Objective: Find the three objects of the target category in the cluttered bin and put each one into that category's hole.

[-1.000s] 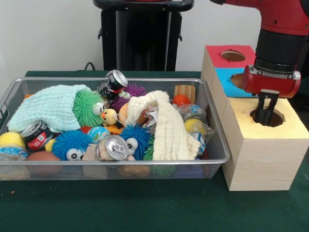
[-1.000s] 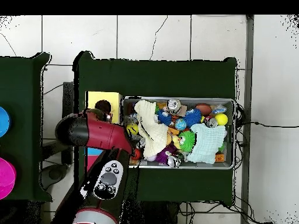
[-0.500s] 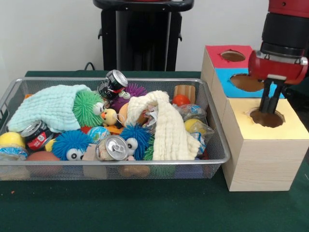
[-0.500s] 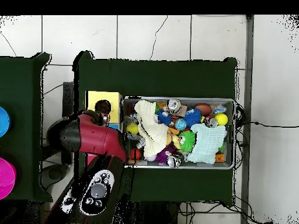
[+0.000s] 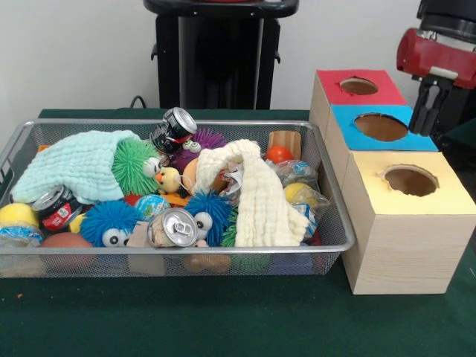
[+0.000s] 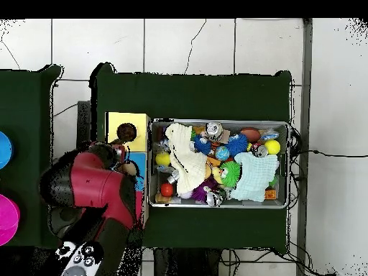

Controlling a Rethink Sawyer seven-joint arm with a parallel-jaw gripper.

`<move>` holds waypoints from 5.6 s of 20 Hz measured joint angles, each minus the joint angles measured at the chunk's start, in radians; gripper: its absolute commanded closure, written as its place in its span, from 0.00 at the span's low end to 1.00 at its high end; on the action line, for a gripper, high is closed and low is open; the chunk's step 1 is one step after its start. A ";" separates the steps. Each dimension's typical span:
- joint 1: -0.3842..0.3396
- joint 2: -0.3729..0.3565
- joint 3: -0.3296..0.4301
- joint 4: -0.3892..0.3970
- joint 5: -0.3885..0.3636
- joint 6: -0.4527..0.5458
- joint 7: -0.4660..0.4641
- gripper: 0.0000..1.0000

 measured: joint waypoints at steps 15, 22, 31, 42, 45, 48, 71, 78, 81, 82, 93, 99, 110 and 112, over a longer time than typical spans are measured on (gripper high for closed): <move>-0.041 0.027 -0.162 0.015 -0.001 -0.122 0.000 1.00; -0.107 0.027 -0.162 0.041 -0.001 -0.234 0.000 1.00; -0.159 0.027 -0.161 0.067 -0.001 -0.276 0.000 0.00; -0.196 0.031 -0.127 0.100 -0.001 -0.390 0.000 0.00; -0.206 0.039 -0.109 0.106 -0.001 -0.451 0.000 0.00; -0.218 0.067 -0.091 0.115 -0.001 -0.534 0.000 0.00; -0.156 0.271 -0.088 0.118 0.152 -0.447 0.000 0.00; -0.291 0.205 0.042 0.123 0.119 -0.254 0.000 0.00; -0.441 0.145 0.200 0.153 0.112 -0.183 0.000 0.00; -0.467 0.134 0.227 0.161 0.112 -0.172 0.000 0.00; -0.780 0.009 0.583 0.305 0.114 -0.063 0.000 0.00; -0.782 -0.044 0.630 0.331 0.108 0.029 0.000 0.00; -0.584 -0.130 0.512 0.300 0.025 0.094 0.000 0.00; -0.562 -0.129 0.490 0.293 0.012 0.081 0.000 0.00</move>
